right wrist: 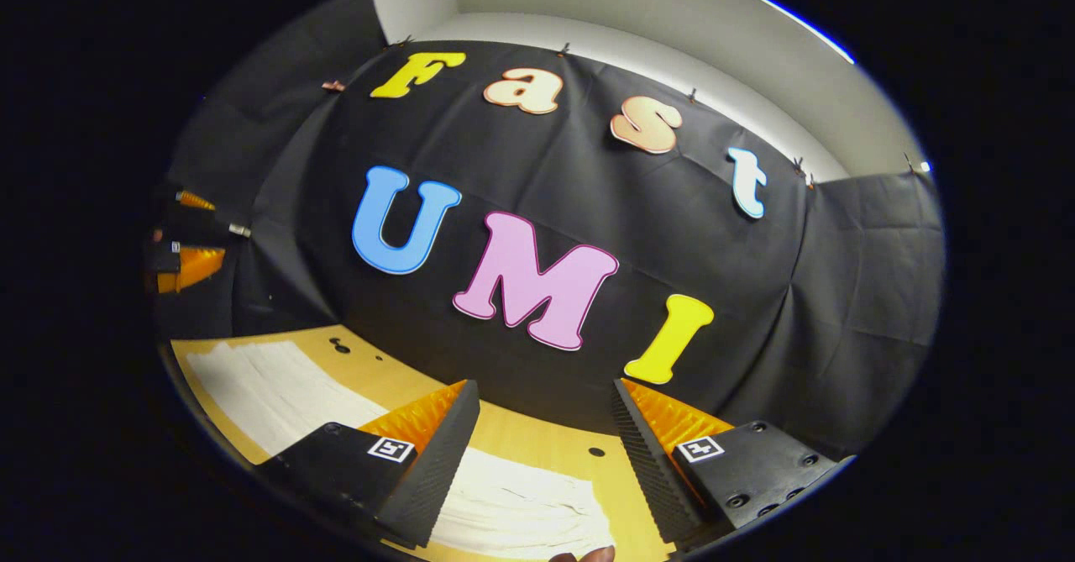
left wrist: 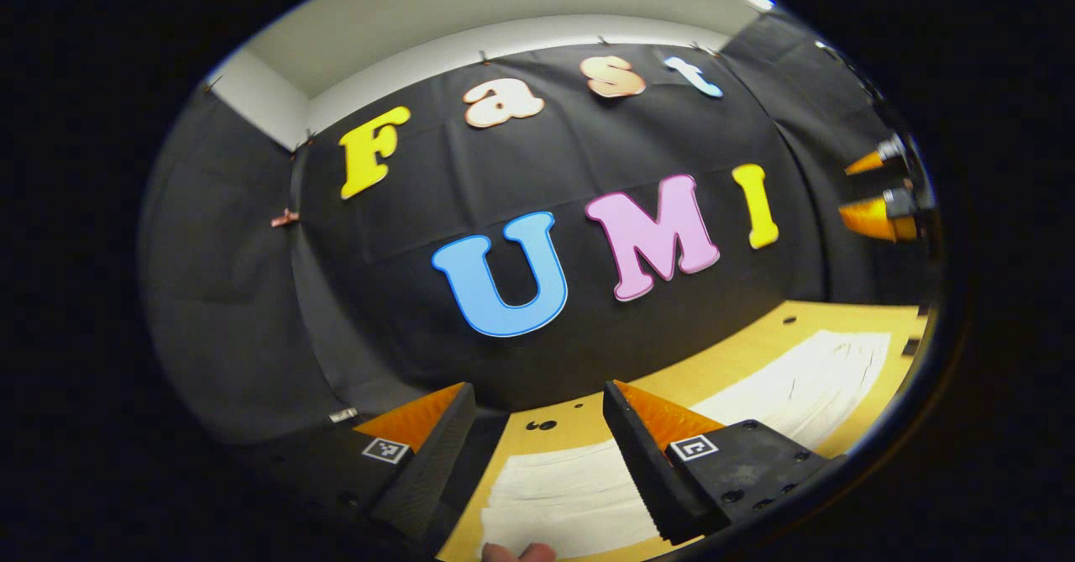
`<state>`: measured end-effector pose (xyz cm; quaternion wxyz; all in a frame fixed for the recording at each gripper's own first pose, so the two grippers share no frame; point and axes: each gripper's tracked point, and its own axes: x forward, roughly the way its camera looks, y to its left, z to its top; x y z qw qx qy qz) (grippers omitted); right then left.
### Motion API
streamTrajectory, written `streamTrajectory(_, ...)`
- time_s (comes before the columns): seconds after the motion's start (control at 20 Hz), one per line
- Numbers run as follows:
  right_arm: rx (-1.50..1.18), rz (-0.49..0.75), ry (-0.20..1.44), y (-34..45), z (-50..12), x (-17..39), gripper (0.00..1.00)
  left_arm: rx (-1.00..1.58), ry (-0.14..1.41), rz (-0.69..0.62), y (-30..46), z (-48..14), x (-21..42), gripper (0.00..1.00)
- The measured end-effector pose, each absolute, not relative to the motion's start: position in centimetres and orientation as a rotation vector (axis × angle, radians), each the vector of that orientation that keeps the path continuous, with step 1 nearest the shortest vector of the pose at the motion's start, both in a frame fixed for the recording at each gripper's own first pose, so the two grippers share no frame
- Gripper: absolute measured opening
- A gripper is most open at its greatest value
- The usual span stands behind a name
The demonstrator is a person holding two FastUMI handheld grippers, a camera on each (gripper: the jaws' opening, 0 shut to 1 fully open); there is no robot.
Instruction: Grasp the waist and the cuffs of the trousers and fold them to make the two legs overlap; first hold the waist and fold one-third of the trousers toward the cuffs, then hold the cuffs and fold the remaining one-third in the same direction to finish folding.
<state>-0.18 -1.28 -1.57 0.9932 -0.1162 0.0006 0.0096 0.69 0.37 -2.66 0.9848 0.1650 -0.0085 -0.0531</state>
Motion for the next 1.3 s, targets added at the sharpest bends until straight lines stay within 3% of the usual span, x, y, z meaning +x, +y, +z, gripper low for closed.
streamTrajectory(0.25,-0.365,0.035,0.111,-4.5,-6.8,-1.5,0.97,0.667,0.115,-0.297,2.8,-11.6,-0.4,0.96)
streamTrajectory(0.65,-0.431,-0.007,0.265,-8.9,-12.8,-4.3,0.97,0.976,0.440,-0.632,9.0,-29.6,-3.1,0.96)
streamTrajectory(0.95,-0.429,-0.032,0.309,-9.7,-14.4,-6.2,0.97,1.147,0.558,-0.745,12.3,-36.0,-3.9,0.92)
streamTrajectory(1.0,-0.428,-0.032,0.314,-9.7,-14.6,-6.5,0.97,1.151,0.580,-0.753,12.6,-36.7,-3.9,0.96)
streamTrajectory(1.3,-0.449,-0.012,0.355,-10.1,-16.8,-8.5,0.97,1.216,0.634,-0.776,13.3,-39.7,-3.0,0.96)
